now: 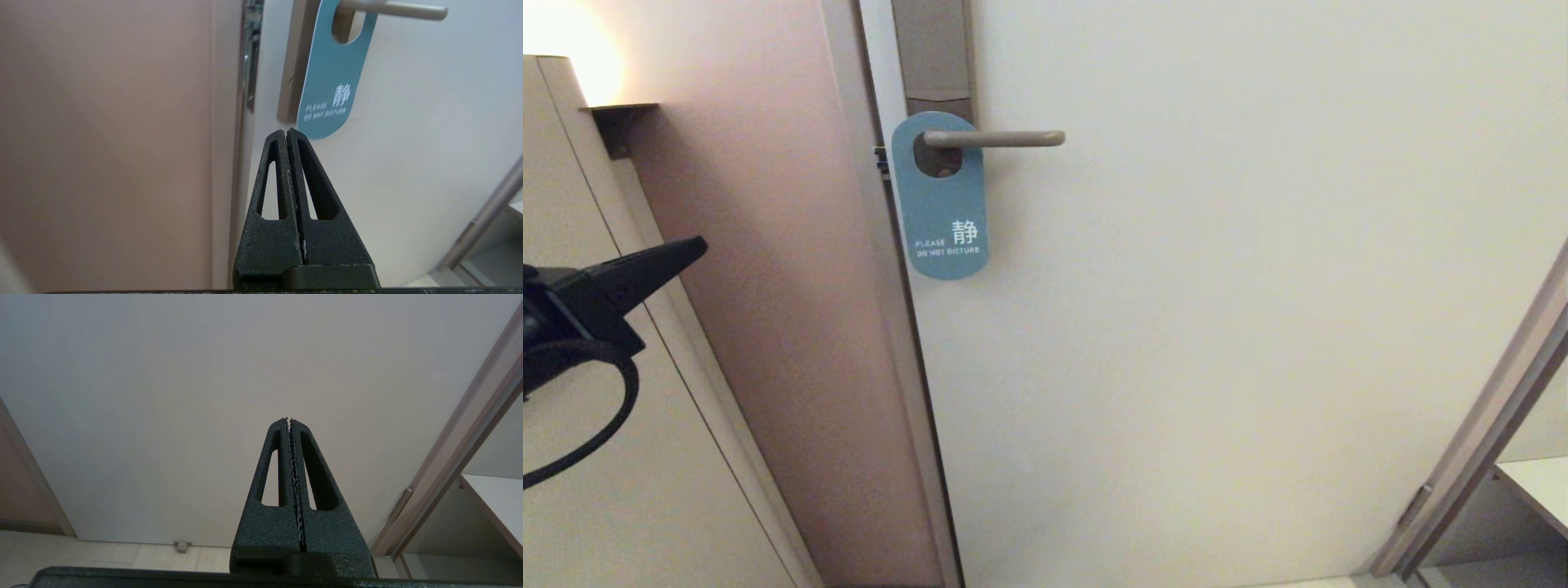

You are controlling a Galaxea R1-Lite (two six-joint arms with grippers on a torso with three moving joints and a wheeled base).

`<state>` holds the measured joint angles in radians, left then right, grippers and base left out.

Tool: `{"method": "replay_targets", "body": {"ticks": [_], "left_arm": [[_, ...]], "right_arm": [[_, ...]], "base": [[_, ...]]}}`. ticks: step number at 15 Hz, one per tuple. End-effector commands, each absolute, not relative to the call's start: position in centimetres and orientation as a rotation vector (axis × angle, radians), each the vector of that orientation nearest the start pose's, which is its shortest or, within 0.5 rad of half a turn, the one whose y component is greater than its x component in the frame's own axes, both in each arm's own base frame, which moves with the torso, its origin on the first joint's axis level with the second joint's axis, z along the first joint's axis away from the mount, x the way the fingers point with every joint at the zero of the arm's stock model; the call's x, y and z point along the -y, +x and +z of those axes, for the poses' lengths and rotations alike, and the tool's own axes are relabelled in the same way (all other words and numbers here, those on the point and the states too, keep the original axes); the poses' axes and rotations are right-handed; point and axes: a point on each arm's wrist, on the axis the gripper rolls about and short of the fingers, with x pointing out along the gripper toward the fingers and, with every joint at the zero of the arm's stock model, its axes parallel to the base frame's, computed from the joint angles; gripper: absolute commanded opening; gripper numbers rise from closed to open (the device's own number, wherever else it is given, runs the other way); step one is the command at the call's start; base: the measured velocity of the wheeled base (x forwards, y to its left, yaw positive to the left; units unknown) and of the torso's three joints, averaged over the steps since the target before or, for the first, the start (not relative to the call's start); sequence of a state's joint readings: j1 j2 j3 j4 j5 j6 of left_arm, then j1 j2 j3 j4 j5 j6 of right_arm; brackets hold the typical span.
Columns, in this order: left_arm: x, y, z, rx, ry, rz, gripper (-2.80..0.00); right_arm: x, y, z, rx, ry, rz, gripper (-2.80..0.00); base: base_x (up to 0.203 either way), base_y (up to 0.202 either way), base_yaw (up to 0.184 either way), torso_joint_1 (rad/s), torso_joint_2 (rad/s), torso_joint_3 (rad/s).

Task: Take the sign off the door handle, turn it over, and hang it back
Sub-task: Take down the sign

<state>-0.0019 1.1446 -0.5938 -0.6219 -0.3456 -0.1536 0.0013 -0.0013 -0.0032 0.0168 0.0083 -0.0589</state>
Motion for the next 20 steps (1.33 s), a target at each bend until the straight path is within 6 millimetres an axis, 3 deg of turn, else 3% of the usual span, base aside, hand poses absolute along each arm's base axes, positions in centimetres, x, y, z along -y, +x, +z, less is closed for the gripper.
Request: {"method": "replay_targets", "body": {"ticks": [1, 9, 13, 14, 15, 20], "left_arm": [[0.8, 18.7, 24.9, 0.002, -0.149, -0.364, -2.8], [1.0, 25.1, 25.2, 0.038, -0.139, -0.484, -2.8], [1.2, 27.3, 24.5, 0.046, -0.13, -0.544, -2.8], [1.3, 27.5, 24.4, 0.045, -0.129, -0.551, -2.41], [1.4, 27.5, 24.3, 0.044, -0.129, -0.554, 0.0], [1.8, 27.5, 24.3, 0.04, -0.129, -0.6, 0.0]], "right_arm": [[0.0, -2.3, 7.5, -0.013, -0.06, 0.011, -2.8], [0.0, -2.3, 7.5, -0.014, -0.06, 0.01, -2.8], [0.0, -2.3, 7.5, -0.014, -0.06, 0.01, -2.8], [0.0, -2.3, 7.5, -0.013, -0.06, 0.01, -2.8], [0.0, -2.3, 7.5, -0.013, -0.06, 0.01, -2.8], [0.0, -2.3, 7.5, -0.014, -0.06, 0.01, -2.8]], "base": [[0.0, 0.0, 0.0, 0.0, 0.0, 0.0], [0.0, 0.0, 0.0, 0.0, 0.0, 0.0], [0.0, 0.0, 0.0, 0.0, 0.0, 0.0], [0.0, 0.0, 0.0, 0.0, 0.0, 0.0], [0.0, 0.0, 0.0, 0.0, 0.0, 0.0], [0.0, 0.0, 0.0, 0.0, 0.0, 0.0]]}}
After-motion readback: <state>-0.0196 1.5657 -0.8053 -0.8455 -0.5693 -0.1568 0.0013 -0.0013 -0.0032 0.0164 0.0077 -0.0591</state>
